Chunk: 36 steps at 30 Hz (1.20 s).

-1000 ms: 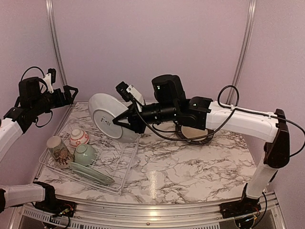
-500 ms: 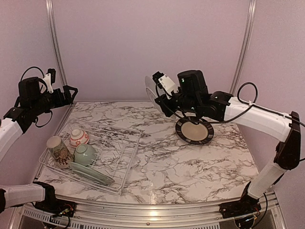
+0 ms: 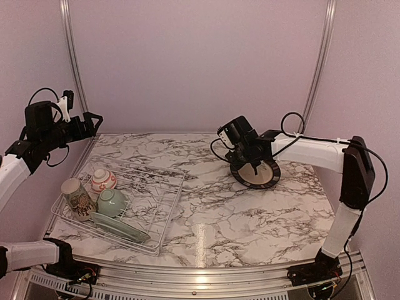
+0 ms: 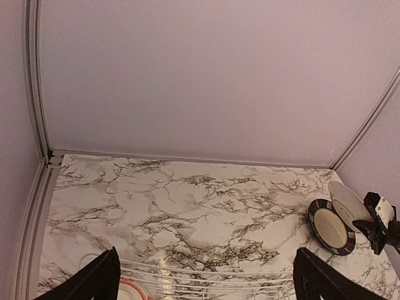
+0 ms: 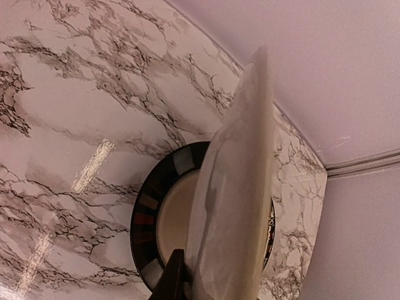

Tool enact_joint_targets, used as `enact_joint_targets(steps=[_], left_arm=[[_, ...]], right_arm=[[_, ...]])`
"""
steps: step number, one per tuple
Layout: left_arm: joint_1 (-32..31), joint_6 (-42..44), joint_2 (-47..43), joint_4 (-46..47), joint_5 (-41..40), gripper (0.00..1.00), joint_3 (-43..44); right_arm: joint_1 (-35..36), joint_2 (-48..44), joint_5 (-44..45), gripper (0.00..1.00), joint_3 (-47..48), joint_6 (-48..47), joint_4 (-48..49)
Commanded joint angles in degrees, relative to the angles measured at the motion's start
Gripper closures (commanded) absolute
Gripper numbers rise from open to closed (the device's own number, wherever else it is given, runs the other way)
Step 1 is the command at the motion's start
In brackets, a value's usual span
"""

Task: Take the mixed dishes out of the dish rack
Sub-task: Place the plate with another plate.

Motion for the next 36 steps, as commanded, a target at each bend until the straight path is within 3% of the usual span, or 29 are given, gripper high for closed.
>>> enact_joint_targets(steps=[1,11,19,36], left_arm=[[0.31,-0.12,0.16,1.58,1.01,0.01,-0.84],[0.31,-0.43,0.43,1.73,1.85,0.01,-0.85],[0.31,-0.49,0.42,1.76,2.10,0.01,-0.85],[0.31,-0.67,0.91,1.76,2.55,0.01,-0.85]], right_arm=[[-0.59,1.65,7.40,1.00,1.73,-2.40,3.54],[-2.44,7.13,10.49,1.00,0.07,-4.17,5.32],[-5.81,8.06,7.19,1.00,-3.33,-4.40,8.66],[-7.59,8.76,0.94,0.56,-4.61,-3.91,8.39]])
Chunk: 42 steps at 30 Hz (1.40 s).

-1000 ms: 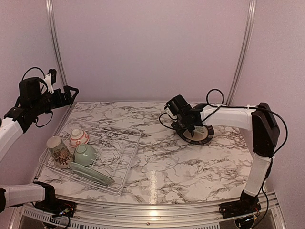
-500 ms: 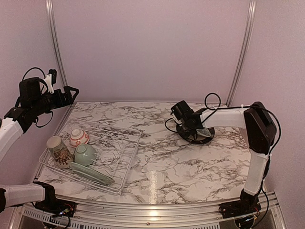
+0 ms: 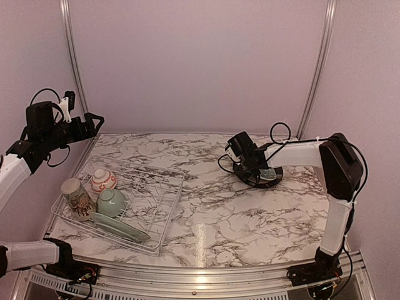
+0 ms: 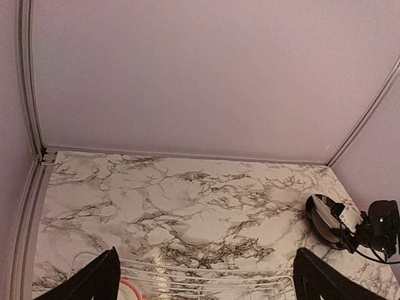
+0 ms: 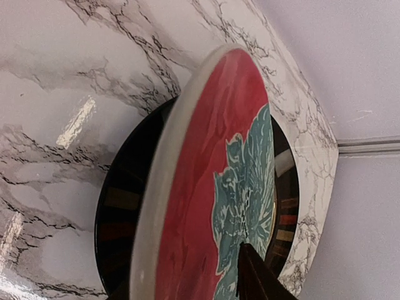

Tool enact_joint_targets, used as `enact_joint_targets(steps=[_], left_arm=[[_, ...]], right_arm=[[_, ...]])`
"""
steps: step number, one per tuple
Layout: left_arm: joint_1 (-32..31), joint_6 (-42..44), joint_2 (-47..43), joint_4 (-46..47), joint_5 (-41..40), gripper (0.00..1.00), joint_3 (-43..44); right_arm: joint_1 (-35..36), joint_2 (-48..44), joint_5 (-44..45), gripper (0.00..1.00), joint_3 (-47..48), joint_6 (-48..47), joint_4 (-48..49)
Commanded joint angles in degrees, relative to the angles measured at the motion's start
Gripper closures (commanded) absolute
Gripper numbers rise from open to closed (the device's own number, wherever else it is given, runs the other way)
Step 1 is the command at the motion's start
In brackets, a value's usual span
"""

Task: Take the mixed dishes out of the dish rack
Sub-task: Place the plate with another plate.

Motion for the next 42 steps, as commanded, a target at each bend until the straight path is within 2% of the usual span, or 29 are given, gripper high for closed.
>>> enact_joint_targets(steps=[1,7,12,15,22,28,30,37,42], left_arm=[[0.31,-0.33,0.55,1.72,1.09,0.01,-0.67],[0.31,-0.35,0.58,1.76,1.31,0.01,-0.67],[0.31,-0.43,0.48,1.78,1.32,0.01,-0.67],[0.27,-0.41,0.38,1.76,1.31,0.01,-0.67],[0.31,-0.42,0.39,1.85,1.40,0.01,-0.63],[0.31,-0.39,0.53,1.86,1.48,0.01,-0.72],[0.31,-0.49,0.56,1.93,1.62,0.01,-0.69],[0.31,-0.44,0.64,1.93,1.65,0.01,-0.76],[0.31,-0.57,0.73,1.94,1.66,0.01,-0.74]], right_arm=[[-0.69,-0.66,-0.74,0.54,1.34,1.52,1.41],[-0.65,-2.50,-7.94,0.41,1.04,3.21,0.97],[-0.66,-2.95,-11.46,0.37,0.02,4.04,1.64],[-0.63,-2.92,-12.01,0.42,-0.01,4.40,1.26],[-0.57,-3.73,-15.44,0.73,-0.15,5.40,0.28],[-0.67,-4.58,-14.04,0.94,-0.87,5.44,0.50],[-0.74,-4.08,-12.97,0.98,-0.48,5.02,0.09],[-0.76,-4.17,-13.72,0.99,0.47,5.40,-0.53],[-0.44,-7.02,-22.40,0.83,1.77,8.63,-0.68]])
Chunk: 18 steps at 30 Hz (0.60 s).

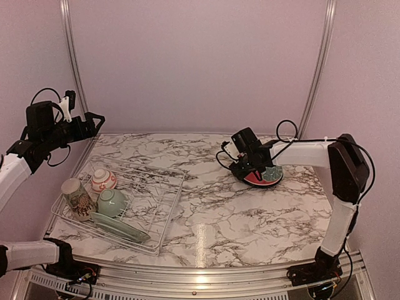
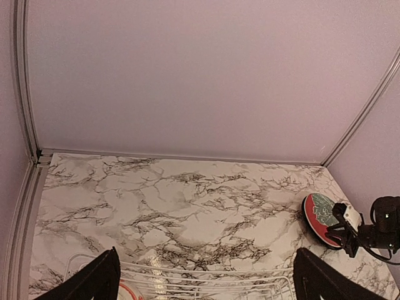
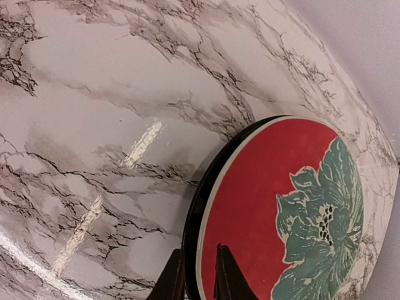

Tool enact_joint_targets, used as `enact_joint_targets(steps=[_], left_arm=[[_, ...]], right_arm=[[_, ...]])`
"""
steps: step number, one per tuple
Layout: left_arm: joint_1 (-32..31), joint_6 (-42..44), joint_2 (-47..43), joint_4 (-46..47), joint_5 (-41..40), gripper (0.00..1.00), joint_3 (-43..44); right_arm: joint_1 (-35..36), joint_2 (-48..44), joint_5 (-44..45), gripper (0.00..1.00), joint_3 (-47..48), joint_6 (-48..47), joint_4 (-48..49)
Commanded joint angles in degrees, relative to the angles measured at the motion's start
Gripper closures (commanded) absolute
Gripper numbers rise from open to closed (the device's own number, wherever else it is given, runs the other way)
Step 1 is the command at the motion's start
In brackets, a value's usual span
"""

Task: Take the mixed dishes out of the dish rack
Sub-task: Place the plate with another plate, then grab the plate from the dish rack.

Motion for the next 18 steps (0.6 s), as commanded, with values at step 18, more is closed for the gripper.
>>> enact_joint_targets(steps=[18], left_arm=[[0.40,-0.13,1.48,0.73,0.20,0.01,-0.56]], right_arm=[[19.97,-4.23,-41.90,0.50,16.01,6.34,1.52]])
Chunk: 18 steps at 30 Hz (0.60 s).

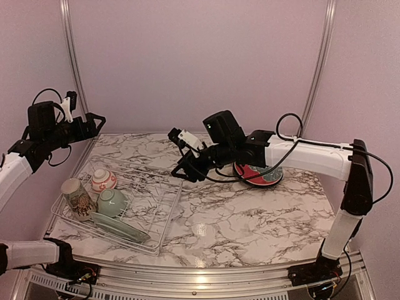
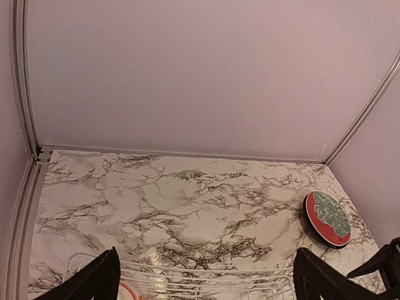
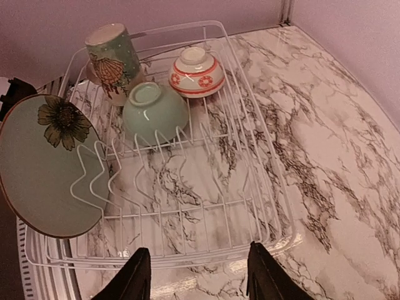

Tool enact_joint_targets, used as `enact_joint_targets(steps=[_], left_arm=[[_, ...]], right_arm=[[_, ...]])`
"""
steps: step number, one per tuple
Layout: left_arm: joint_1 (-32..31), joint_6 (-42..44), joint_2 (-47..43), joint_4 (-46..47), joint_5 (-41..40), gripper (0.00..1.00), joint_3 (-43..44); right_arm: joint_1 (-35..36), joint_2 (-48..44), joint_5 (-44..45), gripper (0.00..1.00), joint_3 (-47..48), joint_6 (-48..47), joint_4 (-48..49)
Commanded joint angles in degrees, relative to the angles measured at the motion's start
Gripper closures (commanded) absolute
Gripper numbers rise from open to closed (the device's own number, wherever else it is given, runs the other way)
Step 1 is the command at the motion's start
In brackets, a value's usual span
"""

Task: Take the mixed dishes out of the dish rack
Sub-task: Grab the plate from the dish rack.

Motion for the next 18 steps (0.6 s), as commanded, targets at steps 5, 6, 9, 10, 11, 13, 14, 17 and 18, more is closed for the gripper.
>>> enact_joint_targets(steps=[5,6,9,10,11,13,14,17,18], left_arm=[[0.38,-0.18,1.21,0.66,0.33,0.01,-0.49],[0.38,-0.18,1.30,0.65,0.27,0.01,-0.48],[0.38,-0.22,1.39,0.64,0.26,0.01,-0.48],[0.38,-0.24,1.44,0.64,0.22,0.01,-0.52],[0.38,-0.19,1.48,0.64,0.23,0.01,-0.56],[0.38,-0.18,1.48,0.64,0.31,0.01,-0.56],[0.38,-0.25,1.49,0.64,0.41,0.01,-0.51],[0.38,-0.33,1.49,0.64,0.43,0.01,-0.55],[0.38,-0.35,1.49,0.64,0.42,0.01,-0.52]], right_arm=[[8.62,4.10,-11.28,0.48,8.62,2.06,0.16],[9.60,4.74,-11.58,0.47,9.31,2.01,-0.01],[12.45,7.53,-11.04,0.45,12.18,1.62,-1.64],[13.11,8.30,-11.03,0.43,13.18,1.61,-2.01],[14.00,8.96,-10.81,0.42,13.74,1.47,-2.36],[15.66,10.27,-10.20,0.39,14.88,0.99,-2.98],[16.46,10.93,-9.94,0.37,15.49,0.69,-3.51],[18.70,12.80,-8.54,0.33,17.80,-0.53,-5.17],[19.27,13.37,-7.98,0.32,18.43,-0.84,-5.62]])
